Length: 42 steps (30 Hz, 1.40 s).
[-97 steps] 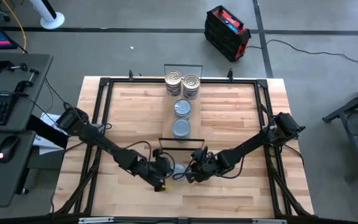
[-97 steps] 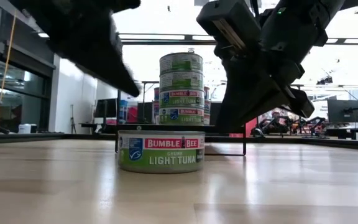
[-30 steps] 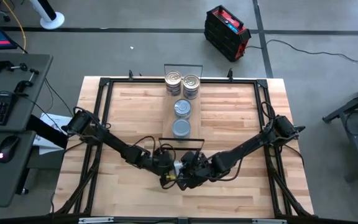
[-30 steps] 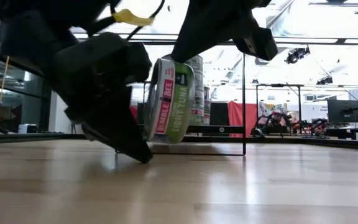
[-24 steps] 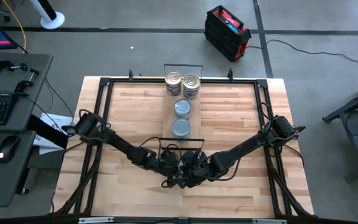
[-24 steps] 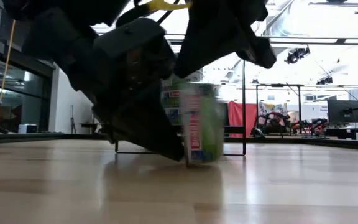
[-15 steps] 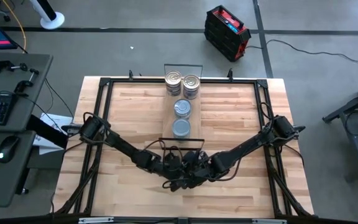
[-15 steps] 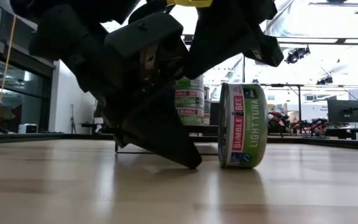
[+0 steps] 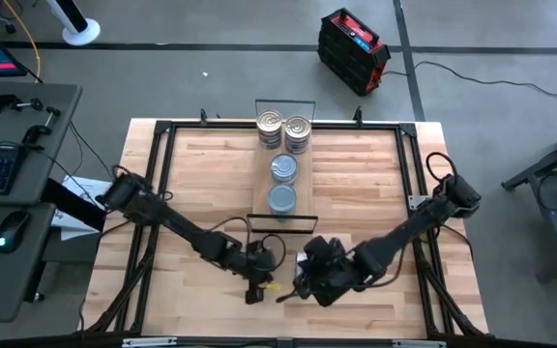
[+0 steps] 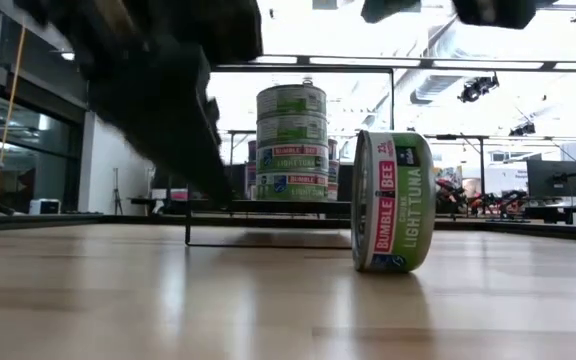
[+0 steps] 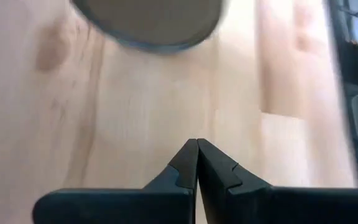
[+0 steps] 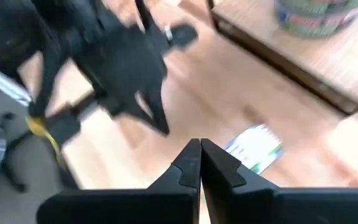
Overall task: Stack canned seafood by type on shelf
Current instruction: Stack the green tuna can on top of the other green tuna cans on the shelf
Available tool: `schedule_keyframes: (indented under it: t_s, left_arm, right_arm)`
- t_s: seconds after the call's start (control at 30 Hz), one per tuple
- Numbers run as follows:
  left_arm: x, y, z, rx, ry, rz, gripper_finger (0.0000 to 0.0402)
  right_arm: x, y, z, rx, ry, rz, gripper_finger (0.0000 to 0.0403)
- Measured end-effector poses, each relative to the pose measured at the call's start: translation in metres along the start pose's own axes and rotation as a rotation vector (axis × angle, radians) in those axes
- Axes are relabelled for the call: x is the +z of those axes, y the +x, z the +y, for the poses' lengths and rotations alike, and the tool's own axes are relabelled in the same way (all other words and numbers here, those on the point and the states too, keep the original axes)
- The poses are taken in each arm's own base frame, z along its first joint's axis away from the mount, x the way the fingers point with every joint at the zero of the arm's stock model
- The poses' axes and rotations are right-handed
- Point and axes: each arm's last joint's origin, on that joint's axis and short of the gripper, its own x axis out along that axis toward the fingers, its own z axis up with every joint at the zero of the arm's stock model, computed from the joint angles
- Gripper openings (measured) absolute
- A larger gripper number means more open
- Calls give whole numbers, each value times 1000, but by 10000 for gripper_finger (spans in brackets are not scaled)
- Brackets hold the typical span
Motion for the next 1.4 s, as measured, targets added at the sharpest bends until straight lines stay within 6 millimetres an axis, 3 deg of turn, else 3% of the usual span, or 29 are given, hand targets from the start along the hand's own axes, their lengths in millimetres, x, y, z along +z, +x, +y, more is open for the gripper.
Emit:
schedule_keyframes:
  t_s: [0.2, 0.37, 0.6, 0.73, 0.8, 0.93, 1.2, 1.4]
  left_arm:
    - [8, -59, -5, 65, 62, -50, 1]
    - [5, -116, -8, 47, -26, -139, 1]
    - [-5, -191, -17, 56, -93, -283, 1]
    - [-10, -225, -11, 75, -90, -360, 1]
    - [-11, -239, -5, 76, -63, -377, 1]
    - [-11, -264, 12, 97, 31, -405, 0]
    - [-23, -301, 35, -31, 196, -350, 0]
    - [-30, -314, 44, -60, 260, -341, 0]
  right_arm:
    - [-16, -7, 18, 140, 164, 24, 4]
    - [-15, -11, 26, 222, 141, 16, 56]
    - [7, -12, 41, 361, 97, -14, 173]
    - [33, -25, 58, 448, 63, -87, 195]
    - [39, -26, 61, 369, 32, -61, 196]
    - [42, -10, 57, 97, 88, 57, 197]
    - [40, 33, 51, -314, 471, 317, 197]
    - [43, 35, 51, -423, 710, 275, 197]
